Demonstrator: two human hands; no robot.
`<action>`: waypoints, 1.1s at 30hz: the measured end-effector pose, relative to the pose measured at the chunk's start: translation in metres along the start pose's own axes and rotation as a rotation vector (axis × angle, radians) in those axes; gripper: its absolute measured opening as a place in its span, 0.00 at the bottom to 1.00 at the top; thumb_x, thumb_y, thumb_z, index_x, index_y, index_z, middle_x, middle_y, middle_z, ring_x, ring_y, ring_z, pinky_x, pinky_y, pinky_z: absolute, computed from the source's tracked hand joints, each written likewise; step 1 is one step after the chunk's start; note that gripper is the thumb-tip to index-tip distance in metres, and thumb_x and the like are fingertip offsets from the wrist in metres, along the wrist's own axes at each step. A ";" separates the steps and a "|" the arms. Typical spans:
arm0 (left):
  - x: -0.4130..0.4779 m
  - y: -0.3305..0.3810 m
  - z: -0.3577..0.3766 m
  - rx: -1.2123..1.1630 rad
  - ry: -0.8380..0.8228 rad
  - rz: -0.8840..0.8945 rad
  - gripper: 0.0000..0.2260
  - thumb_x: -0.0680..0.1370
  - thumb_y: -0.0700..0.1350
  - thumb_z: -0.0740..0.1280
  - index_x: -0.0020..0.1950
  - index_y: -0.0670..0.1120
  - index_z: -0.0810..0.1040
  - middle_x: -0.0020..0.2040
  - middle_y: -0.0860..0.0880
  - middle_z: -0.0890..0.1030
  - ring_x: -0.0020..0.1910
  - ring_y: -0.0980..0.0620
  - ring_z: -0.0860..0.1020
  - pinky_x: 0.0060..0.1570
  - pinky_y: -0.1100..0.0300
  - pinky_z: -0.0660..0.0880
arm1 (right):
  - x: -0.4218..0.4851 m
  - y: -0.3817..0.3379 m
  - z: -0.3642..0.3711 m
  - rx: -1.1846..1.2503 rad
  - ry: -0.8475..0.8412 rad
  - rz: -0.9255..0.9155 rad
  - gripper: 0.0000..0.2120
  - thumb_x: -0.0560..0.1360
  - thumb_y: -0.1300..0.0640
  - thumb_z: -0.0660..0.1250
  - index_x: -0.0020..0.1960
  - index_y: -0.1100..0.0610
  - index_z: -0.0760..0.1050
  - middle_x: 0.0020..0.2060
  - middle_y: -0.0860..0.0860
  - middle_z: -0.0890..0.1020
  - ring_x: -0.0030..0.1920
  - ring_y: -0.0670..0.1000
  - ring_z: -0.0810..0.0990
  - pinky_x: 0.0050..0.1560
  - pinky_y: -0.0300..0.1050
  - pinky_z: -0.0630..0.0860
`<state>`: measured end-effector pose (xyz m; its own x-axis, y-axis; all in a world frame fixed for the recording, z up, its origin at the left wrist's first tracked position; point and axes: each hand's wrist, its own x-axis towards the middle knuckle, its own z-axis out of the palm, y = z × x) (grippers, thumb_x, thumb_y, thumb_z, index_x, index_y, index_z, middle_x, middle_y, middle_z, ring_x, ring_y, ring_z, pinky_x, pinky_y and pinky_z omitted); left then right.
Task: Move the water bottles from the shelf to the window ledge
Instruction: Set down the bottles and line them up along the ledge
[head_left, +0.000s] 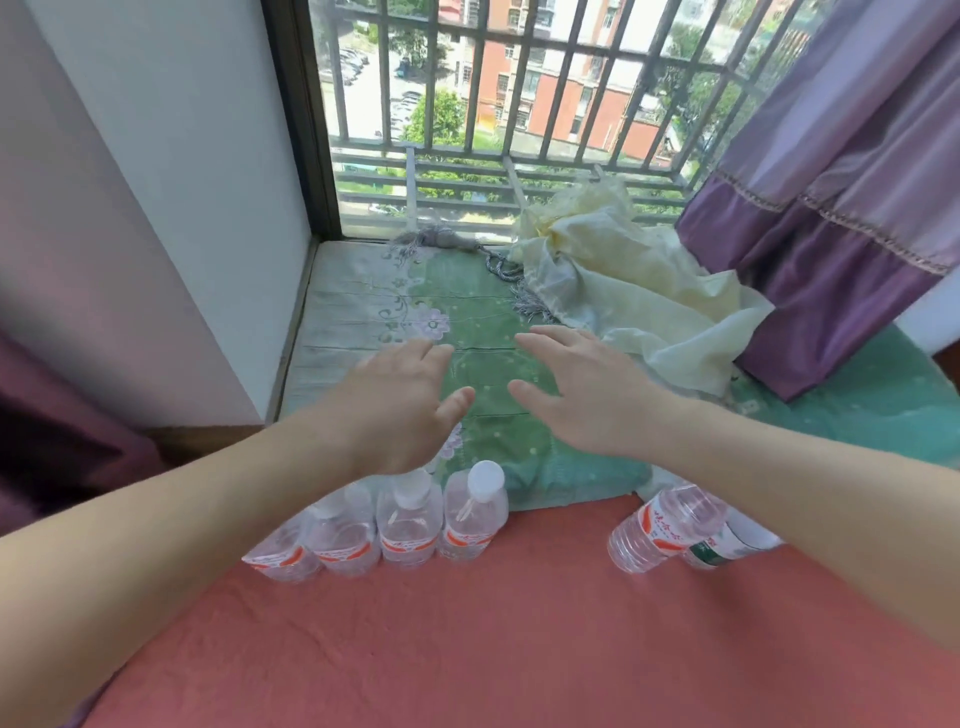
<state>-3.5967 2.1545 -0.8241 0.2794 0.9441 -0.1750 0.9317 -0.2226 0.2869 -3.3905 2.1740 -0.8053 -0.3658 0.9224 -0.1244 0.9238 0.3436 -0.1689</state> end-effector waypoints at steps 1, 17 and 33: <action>0.001 0.009 0.000 0.009 -0.004 0.022 0.30 0.83 0.61 0.51 0.80 0.48 0.54 0.81 0.47 0.55 0.79 0.48 0.54 0.76 0.51 0.53 | -0.006 0.006 -0.001 -0.007 0.002 -0.003 0.30 0.81 0.40 0.57 0.79 0.51 0.59 0.78 0.49 0.61 0.78 0.53 0.58 0.75 0.49 0.57; 0.021 0.125 -0.014 0.095 0.076 0.081 0.30 0.82 0.61 0.53 0.81 0.48 0.53 0.81 0.50 0.55 0.78 0.49 0.56 0.75 0.54 0.55 | -0.067 0.143 -0.043 0.065 0.038 -0.048 0.26 0.82 0.44 0.57 0.77 0.53 0.62 0.76 0.49 0.66 0.74 0.53 0.64 0.74 0.51 0.62; 0.059 0.235 0.067 0.118 -0.097 0.290 0.29 0.82 0.61 0.54 0.79 0.50 0.55 0.78 0.55 0.59 0.74 0.54 0.63 0.69 0.63 0.59 | -0.116 0.259 -0.012 0.135 -0.042 -0.014 0.28 0.82 0.42 0.56 0.78 0.52 0.60 0.75 0.47 0.65 0.75 0.49 0.62 0.73 0.46 0.60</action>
<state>-3.3452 2.1418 -0.8300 0.5530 0.8108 -0.1921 0.8287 -0.5112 0.2279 -3.1071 2.1586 -0.8234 -0.3856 0.9085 -0.1612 0.8959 0.3269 -0.3010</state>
